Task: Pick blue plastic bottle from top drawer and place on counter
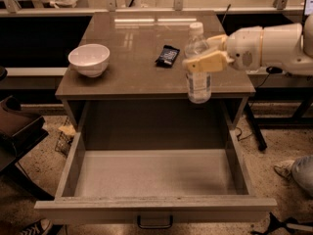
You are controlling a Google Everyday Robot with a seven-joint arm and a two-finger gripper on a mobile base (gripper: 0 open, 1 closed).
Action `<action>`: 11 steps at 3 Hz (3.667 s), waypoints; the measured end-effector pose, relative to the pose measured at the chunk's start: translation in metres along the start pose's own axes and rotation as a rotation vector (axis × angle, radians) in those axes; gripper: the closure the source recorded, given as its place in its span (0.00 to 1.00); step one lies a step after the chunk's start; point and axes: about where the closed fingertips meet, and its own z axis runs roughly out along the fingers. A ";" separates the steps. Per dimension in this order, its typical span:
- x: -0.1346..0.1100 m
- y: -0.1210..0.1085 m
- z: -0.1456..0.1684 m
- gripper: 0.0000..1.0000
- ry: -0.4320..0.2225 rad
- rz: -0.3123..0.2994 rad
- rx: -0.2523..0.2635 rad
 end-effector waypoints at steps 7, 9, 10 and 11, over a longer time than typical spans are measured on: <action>0.006 -0.135 0.045 1.00 -0.235 0.164 0.312; 0.006 -0.135 0.045 1.00 -0.235 0.164 0.312; 0.006 -0.135 0.045 1.00 -0.235 0.163 0.312; 0.006 -0.135 0.045 1.00 -0.235 0.163 0.312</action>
Offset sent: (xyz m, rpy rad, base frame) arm 0.1148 -0.0438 0.0230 0.1681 0.1261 -0.3543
